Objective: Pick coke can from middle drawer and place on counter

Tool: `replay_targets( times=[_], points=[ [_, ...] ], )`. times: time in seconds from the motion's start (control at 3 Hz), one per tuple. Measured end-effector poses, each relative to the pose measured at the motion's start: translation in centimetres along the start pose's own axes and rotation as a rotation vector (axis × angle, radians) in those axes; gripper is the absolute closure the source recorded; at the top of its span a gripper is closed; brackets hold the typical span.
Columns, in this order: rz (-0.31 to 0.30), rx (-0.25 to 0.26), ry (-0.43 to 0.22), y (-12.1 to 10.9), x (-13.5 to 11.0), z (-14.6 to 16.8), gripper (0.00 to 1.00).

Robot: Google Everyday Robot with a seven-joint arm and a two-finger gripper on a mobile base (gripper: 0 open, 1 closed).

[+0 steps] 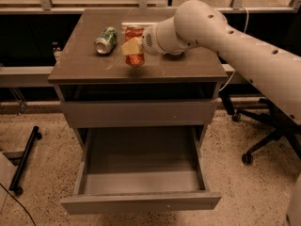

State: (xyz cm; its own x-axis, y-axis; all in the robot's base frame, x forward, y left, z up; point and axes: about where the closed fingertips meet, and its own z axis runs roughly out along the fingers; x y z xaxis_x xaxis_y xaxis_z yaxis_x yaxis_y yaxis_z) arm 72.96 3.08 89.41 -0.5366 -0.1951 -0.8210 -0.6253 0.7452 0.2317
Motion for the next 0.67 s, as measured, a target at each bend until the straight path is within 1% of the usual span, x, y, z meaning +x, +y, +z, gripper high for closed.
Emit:
replay_targets(
  times=[0.33, 0.67],
  points=[
    [-0.019, 0.039, -0.038, -0.6, -0.6, 1.9, 1.00],
    [-0.043, 0.118, -0.070, -1.3, -0.9, 3.6, 0.82]
  ],
)
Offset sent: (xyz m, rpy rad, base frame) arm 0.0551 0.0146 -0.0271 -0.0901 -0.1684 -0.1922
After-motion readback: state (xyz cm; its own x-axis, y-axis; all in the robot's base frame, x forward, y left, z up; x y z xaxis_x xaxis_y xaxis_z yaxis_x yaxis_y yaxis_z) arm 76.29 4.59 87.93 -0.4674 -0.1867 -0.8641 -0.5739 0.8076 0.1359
